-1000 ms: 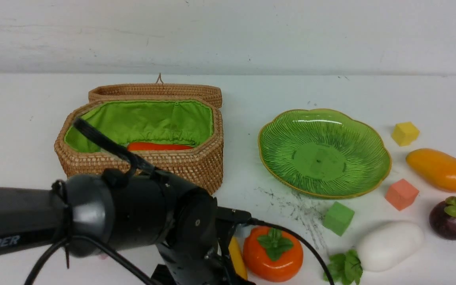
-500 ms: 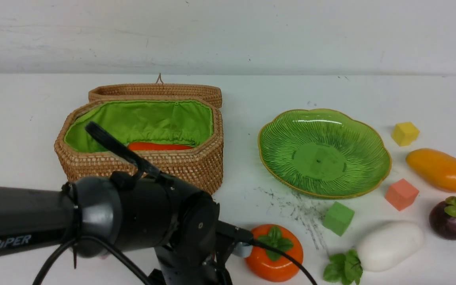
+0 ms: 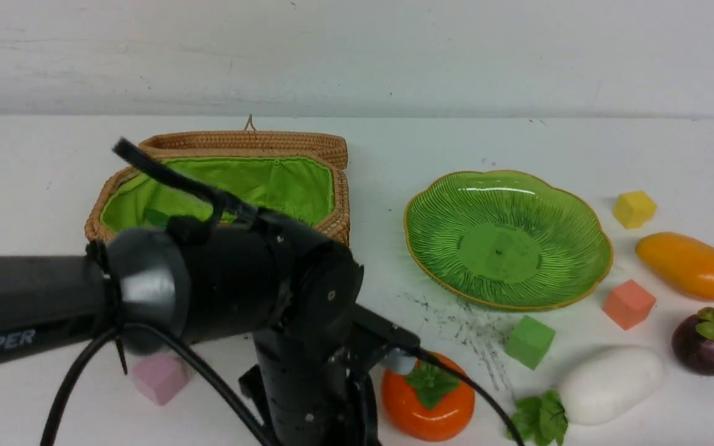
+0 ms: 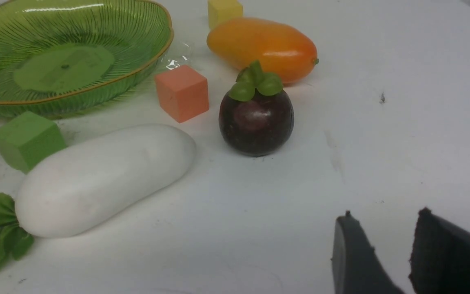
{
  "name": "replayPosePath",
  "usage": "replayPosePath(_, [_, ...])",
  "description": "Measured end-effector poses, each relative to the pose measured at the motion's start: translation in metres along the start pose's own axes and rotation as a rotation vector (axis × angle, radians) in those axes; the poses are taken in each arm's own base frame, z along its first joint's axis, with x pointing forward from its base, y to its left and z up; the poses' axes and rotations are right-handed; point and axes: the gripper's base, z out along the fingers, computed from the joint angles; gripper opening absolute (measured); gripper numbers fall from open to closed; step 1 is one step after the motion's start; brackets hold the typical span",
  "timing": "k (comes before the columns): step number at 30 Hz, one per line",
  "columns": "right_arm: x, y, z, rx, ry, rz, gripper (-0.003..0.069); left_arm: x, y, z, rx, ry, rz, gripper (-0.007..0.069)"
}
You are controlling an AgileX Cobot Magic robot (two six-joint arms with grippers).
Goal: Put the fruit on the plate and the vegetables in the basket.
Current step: Use the left arm to grab a banana and put it into the right plate
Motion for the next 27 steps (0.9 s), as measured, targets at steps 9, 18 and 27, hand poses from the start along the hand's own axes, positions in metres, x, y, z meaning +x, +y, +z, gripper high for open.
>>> replayPosePath(9, [0.0, 0.0, 0.0, 0.0, 0.0, 0.0, 0.0242, -0.056, -0.009, -0.08, 0.002, -0.28, 0.157, 0.0303])
replayPosePath(18, [0.0, 0.0, 0.0, 0.0, 0.0, 0.0, 0.0242, -0.158, 0.011, -0.093, -0.064, -0.481, 0.225, 0.0303])
replayPosePath(27, [0.0, 0.0, 0.0, 0.0, 0.0, 0.0, 0.0242, -0.219, 0.02, -0.025, -0.204, -0.558, 0.491, 0.0303])
